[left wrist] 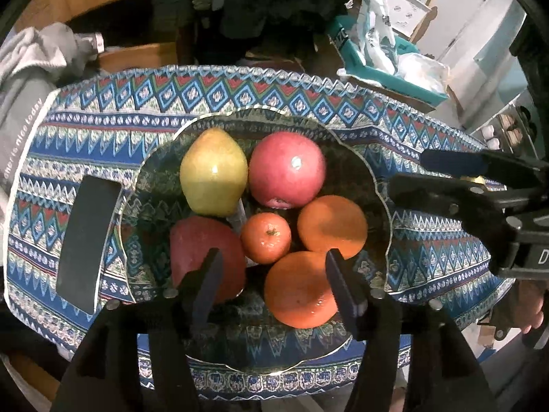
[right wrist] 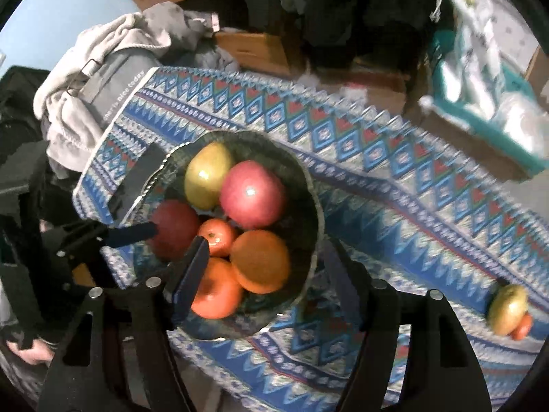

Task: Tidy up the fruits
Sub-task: 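Move both tools back to the yellow mango and small orange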

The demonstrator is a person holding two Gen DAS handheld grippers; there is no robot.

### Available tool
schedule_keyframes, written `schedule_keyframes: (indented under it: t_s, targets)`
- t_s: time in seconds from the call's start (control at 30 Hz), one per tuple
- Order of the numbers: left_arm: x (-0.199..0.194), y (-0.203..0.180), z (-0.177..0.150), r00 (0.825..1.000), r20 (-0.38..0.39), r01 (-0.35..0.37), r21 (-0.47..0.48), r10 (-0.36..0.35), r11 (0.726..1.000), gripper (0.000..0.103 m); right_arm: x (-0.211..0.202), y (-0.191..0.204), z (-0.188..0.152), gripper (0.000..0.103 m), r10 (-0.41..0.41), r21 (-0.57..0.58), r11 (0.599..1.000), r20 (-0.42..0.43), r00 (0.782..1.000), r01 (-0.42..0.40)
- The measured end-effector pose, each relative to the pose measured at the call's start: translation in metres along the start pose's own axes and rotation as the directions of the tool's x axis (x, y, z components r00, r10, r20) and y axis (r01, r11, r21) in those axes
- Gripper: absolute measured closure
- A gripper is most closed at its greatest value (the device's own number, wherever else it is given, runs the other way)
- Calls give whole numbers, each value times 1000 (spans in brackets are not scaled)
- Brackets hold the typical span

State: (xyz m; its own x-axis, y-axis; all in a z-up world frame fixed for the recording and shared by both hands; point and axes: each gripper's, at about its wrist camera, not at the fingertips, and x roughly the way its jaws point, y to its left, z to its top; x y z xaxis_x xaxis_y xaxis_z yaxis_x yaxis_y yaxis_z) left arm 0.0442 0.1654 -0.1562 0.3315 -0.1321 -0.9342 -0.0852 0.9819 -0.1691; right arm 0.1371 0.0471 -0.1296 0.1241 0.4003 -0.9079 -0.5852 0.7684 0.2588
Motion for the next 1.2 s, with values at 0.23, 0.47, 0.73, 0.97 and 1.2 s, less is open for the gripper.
schedule_keyframes:
  t_s: [0.23,0.47,0.73,0.97,1.2]
  targets:
    - [-14,-19,2,999,33,1,55,-3,998,31,-25,-5,-5,29,-119,-34,992,51,992,121]
    - [-22,-34,4,999,51,-10,94,5,996,30,-50,-14,-15,29,-213,-45,975,90,973,218]
    - [-34,-51,5,997,75,-6,120,-3,993,26,-78,-26,-29,28,-242,-46,967,140,960,250]
    - [-38,-78,5,997,80,1,180,-16,984,26,-99,-44,-49,28,-263,-28,962,158,952,270]
    - [-38,-109,5,997,73,3,240,-21,971,26,-115,-64,-71,25,-298,-13,953,167,940,304]
